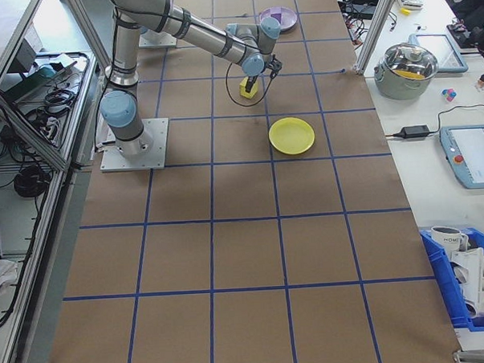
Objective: Sort blocks by color into plates
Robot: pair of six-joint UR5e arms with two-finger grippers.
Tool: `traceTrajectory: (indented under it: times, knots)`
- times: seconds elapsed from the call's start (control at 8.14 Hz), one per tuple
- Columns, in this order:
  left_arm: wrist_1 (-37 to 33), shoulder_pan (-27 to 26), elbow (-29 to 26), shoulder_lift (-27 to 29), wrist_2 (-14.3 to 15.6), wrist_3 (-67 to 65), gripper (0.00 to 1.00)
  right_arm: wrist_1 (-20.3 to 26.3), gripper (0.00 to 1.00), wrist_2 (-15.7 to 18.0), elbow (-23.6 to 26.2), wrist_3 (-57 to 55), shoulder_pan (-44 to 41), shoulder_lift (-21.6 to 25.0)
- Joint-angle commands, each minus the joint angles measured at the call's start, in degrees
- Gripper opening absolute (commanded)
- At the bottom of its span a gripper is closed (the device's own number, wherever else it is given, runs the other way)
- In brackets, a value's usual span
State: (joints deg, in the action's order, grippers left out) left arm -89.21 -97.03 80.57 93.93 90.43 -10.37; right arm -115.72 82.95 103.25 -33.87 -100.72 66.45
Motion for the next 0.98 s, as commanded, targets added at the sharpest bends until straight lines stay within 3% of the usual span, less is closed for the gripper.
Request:
traceTrajectory:
  times: [0.0,0.37,0.61,0.86]
  knots:
    - [0.0,0.0,0.03,-0.24,0.19,0.08,1.0,-0.29,0.0,-1.82,-0.24,0.55,0.0,0.08]
    - [0.0,0.0,0.03,-0.24,0.01,0.08,1.0,-0.73,0.0,-2.01,-4.27,1.08,1.66,3.85]
    - [0.0,0.0,0.03,-0.24,0.19,0.08,1.0,-0.56,0.0,-1.57,-8.49,9.65,8.22,4.56]
    - [0.0,0.08,0.03,-0.24,0.1,0.08,1.0,-0.64,0.0,-1.39,-9.65,21.85,16.75,4.3]
